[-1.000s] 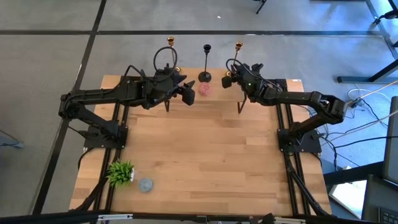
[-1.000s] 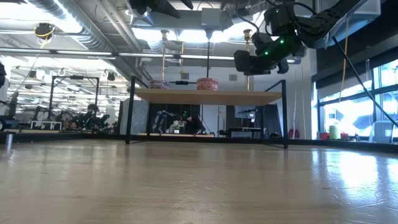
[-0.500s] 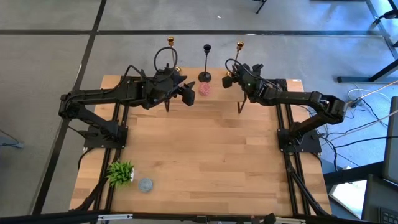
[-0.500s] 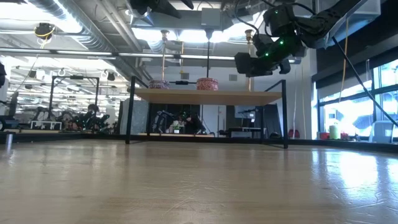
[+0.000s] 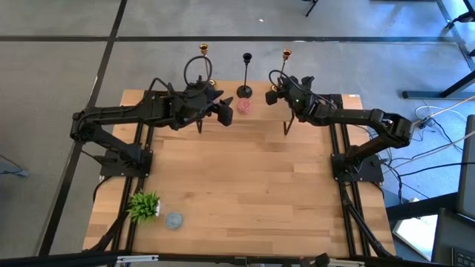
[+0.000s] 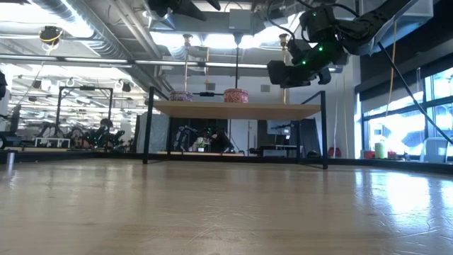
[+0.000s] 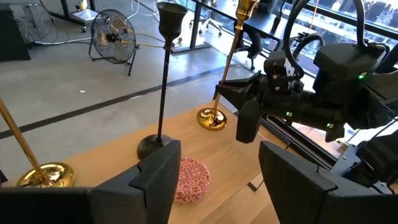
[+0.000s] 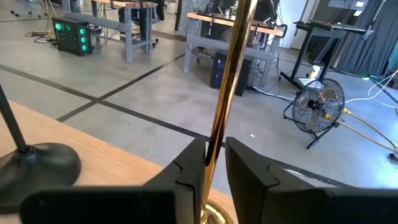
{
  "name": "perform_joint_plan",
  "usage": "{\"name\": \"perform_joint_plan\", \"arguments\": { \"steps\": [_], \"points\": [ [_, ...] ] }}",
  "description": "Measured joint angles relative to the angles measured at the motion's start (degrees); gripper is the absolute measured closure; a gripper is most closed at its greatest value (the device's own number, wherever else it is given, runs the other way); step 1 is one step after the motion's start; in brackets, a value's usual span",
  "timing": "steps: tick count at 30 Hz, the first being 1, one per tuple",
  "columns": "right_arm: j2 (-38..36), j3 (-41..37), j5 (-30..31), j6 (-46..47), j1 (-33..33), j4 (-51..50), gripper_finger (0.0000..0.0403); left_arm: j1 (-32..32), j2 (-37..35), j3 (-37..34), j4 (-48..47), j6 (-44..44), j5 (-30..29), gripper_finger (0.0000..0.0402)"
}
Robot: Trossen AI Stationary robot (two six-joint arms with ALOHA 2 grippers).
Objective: Pick & Place candle stick holders
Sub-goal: Put the gold candle holder on the shelf, then put the blue scented candle on the shelf
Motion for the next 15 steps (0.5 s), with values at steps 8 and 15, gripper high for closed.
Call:
{"name": "perform_joint_plan", "arguments": {
  "steps": [8, 15],
  "points": [
    [0.0, 0.0, -1.8, -0.1, -0.9, 1.2, 0.0337, 0.0, 0.1, 0.0, 0.0, -0.4, -0.1, 0.0187],
    [0.0, 0.0, -1.8, -0.2, -0.9, 1.2, 0.0337, 0.0, 0.1, 0.0, 0.0, -0.4, -0.4, 0.0187]
  ]
}}
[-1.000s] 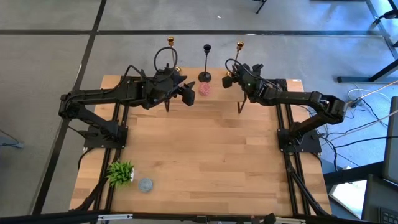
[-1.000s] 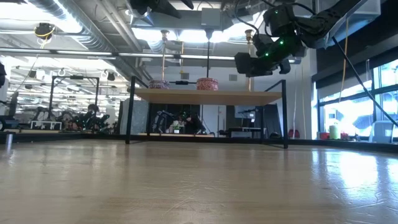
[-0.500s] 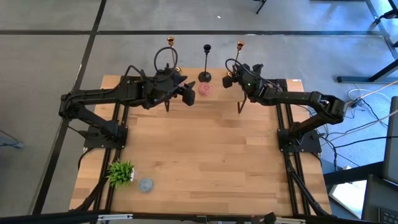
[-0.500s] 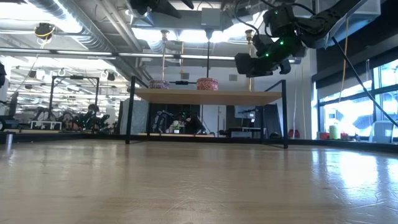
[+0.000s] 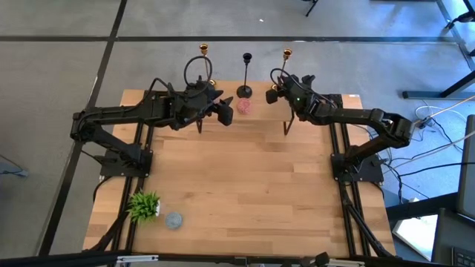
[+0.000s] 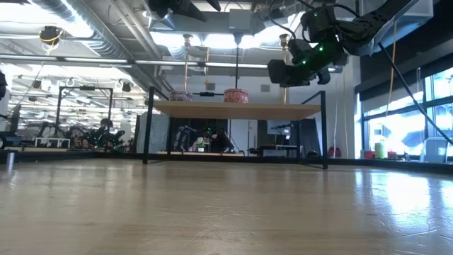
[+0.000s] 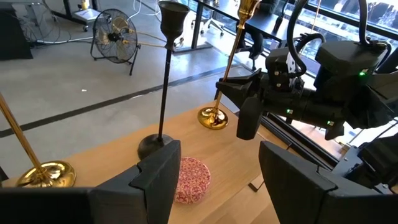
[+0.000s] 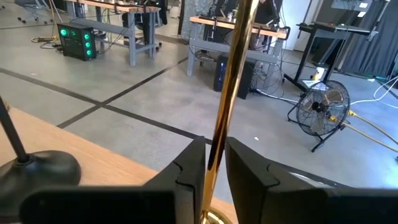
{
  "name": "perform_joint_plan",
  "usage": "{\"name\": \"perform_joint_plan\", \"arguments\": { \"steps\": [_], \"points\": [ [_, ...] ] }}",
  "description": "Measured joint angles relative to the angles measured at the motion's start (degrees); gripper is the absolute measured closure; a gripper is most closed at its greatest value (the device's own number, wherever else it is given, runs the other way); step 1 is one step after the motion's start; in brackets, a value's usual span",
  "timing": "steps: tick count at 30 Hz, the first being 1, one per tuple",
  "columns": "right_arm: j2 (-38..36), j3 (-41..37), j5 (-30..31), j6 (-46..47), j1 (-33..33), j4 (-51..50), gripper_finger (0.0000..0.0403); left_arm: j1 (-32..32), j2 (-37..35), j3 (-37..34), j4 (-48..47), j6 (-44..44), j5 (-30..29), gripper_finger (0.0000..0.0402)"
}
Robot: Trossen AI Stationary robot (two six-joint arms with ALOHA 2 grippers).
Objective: Pick & Place candle stick holders
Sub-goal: Put the blue scented candle on the shelf
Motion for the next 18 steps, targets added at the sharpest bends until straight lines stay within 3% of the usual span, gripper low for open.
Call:
{"name": "perform_joint_plan", "arguments": {
  "steps": [7, 18],
  "points": [
    [0.0, 0.0, 0.0, 0.0, 0.1, 0.0, 0.0327, 0.0, 0.0, 0.0, 0.0, 0.3, 0.0, 0.0187],
    [0.0, 0.0, 0.1, 0.6, 0.2, 0.0, 0.0253, 0.0, 0.0, 0.0, 0.0, 0.5, 0.2, 0.0187]
  ]
}}
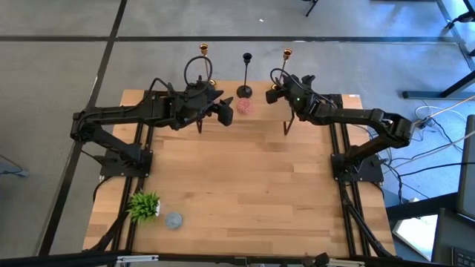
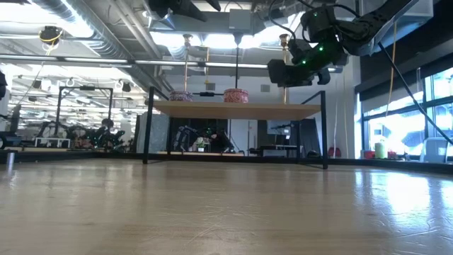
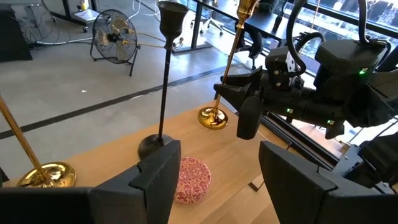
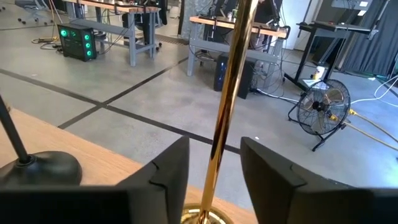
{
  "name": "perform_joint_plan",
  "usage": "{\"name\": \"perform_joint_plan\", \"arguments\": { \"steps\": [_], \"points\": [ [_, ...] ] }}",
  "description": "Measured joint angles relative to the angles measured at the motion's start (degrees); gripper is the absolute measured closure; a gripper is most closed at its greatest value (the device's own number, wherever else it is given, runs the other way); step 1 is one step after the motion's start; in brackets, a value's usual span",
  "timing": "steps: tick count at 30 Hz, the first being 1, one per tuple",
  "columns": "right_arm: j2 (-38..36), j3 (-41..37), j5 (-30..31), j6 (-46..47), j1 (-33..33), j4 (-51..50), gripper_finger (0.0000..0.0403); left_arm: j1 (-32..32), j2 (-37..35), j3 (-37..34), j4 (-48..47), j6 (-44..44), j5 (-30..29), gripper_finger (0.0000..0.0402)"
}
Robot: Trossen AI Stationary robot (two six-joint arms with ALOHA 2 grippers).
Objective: Pick & Place candle stick holders
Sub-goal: Put the blue scented candle on the shelf
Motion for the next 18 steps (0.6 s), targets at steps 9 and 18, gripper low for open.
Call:
{"name": "perform_joint_plan", "arguments": {
  "steps": [9, 18],
  "points": [
    [-0.4, 0.0, 4.2, 0.0, 3.7, -2.8, 0.0208, 0.0, 0.0, 0.0, 0.0, 0.0, 0.5, 0.0187],
    [-5.4, 0.0, 10.7, 0.7, 6.4, -8.5, 0.0201, -0.3, 0.0, 0.0, 0.2, -0.5, 0.6, 0.0187]
  ]
}}
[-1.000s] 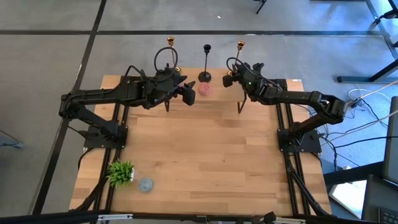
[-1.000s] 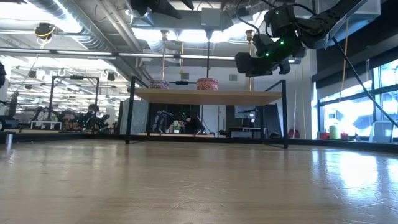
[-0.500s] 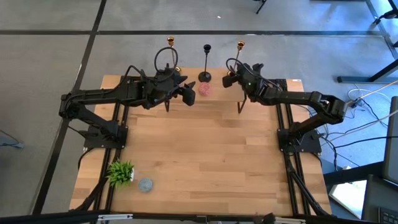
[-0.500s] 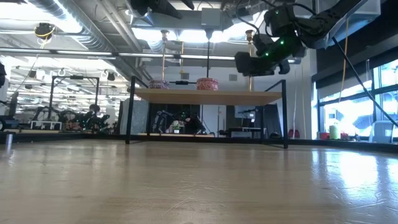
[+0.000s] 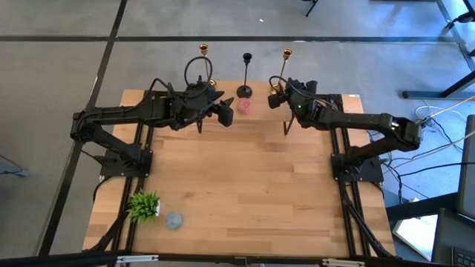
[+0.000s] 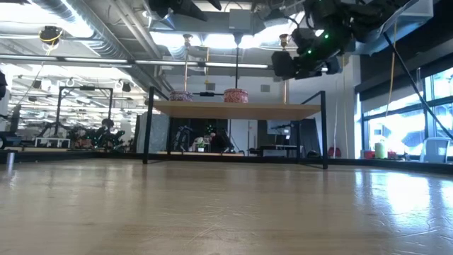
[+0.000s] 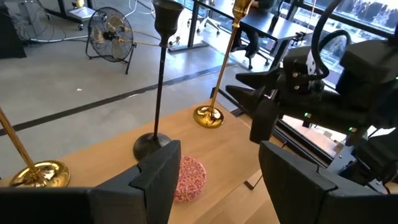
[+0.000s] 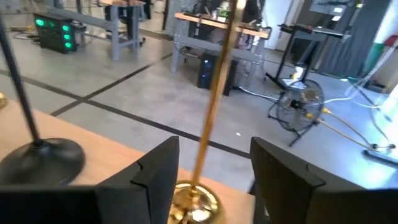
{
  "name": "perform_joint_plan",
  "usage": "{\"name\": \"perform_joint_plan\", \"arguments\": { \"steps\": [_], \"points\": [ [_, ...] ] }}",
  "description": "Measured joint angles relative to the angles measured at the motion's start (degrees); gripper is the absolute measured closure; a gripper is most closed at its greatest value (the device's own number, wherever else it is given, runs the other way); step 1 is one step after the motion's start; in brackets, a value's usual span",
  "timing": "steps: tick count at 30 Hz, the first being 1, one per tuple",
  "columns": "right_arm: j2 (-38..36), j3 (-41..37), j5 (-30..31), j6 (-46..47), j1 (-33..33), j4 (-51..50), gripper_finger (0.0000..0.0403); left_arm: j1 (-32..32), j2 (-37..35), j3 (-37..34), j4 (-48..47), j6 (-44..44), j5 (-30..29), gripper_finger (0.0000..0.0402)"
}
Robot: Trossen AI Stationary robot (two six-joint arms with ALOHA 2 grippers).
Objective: Pick & Place candle stick holders
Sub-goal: Put the blue scented candle on the shelf
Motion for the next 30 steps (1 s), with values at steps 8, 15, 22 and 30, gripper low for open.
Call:
{"name": "perform_joint_plan", "arguments": {
  "steps": [8, 15, 22, 30],
  "points": [
    [-7.8, 0.0, 0.8, 9.5, 4.7, -17.5, 0.0201, -1.1, -0.1, 0.0, 2.0, 0.3, 0.4, 0.0187],
    [-18.6, 0.0, -7.2, 15.1, 15.3, -29.4, 0.0201, -3.8, -1.4, 0.0, -1.4, 7.0, 12.1, 0.0187],
    [-28.8, 0.0, -23.1, 31.4, 25.7, -34.1, 0.0201, -4.4, -3.9, 0.0, -8.0, 4.7, 29.3, 0.0187],
    [-29.3, 0.1, -36.4, 42.8, 34.6, -33.1, 0.0201, -9.5, -2.2, 0.0, -9.2, 1.5, 44.7, 0.0187]
  ]
}}
